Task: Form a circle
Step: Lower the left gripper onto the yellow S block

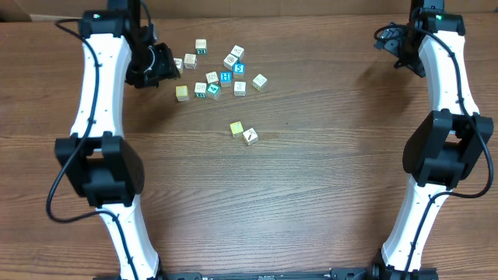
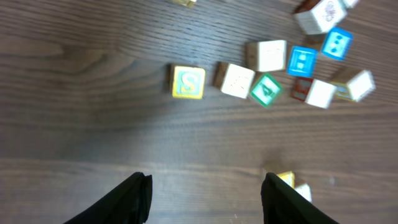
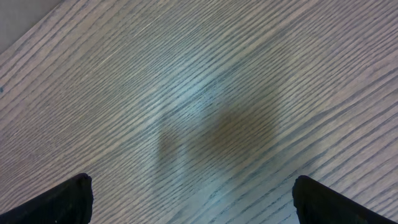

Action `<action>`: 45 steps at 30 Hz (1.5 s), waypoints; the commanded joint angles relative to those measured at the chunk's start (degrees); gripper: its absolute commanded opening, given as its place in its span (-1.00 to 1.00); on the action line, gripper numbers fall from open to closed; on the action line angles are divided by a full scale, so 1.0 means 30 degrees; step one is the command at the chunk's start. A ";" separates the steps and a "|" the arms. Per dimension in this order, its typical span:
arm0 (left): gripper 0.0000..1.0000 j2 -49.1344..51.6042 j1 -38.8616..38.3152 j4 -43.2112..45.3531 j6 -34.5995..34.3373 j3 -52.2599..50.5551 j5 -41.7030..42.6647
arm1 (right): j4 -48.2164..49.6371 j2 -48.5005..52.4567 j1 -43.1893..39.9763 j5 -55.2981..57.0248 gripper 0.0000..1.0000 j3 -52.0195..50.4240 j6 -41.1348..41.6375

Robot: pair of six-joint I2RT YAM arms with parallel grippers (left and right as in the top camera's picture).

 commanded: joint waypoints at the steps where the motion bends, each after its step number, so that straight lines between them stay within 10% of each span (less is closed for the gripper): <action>1: 0.05 0.0925 -0.0364 0.0517 -0.0313 0.0335 -0.0707 | 0.0044 -0.0474 0.0044 0.0146 1.00 0.0240 -0.0007; 45: -0.14 0.2900 -0.1304 0.7300 0.1421 -0.4386 -0.3504 | 0.0044 -0.0474 0.0044 0.0146 1.00 0.0240 -0.0007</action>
